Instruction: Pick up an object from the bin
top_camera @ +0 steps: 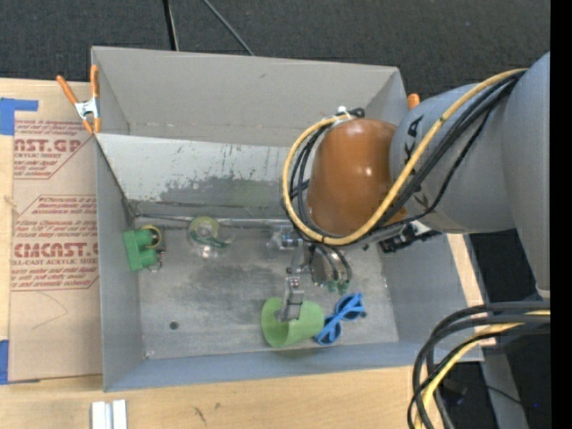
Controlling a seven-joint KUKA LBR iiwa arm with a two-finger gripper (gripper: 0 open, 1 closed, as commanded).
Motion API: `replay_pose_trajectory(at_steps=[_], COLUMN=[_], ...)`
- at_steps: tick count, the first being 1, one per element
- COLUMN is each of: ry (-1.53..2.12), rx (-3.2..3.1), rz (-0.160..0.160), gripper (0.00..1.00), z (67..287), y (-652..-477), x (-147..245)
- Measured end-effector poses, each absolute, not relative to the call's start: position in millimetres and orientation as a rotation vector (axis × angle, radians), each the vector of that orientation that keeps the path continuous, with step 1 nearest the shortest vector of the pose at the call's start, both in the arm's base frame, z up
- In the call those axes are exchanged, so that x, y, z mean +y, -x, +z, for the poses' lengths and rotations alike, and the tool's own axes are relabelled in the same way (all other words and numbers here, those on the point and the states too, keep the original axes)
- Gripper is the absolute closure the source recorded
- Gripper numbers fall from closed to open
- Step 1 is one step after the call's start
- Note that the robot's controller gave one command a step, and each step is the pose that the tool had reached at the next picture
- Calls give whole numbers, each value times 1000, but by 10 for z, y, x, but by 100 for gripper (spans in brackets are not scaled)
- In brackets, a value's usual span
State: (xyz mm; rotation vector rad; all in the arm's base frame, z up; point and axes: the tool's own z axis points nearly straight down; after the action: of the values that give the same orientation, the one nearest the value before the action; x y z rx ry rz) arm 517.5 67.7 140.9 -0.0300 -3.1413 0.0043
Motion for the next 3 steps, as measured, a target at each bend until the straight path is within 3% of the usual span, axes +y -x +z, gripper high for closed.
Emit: replay_pose_trajectory(at_steps=[1,2,3], ry=[-194,618,-83], rx=[-3131,-3082,-3139], rz=[0,-1,0], gripper=[0,0,0], z=[903,1209,1100], y=[-4913,-5110,-4939], x=[469,493,494])
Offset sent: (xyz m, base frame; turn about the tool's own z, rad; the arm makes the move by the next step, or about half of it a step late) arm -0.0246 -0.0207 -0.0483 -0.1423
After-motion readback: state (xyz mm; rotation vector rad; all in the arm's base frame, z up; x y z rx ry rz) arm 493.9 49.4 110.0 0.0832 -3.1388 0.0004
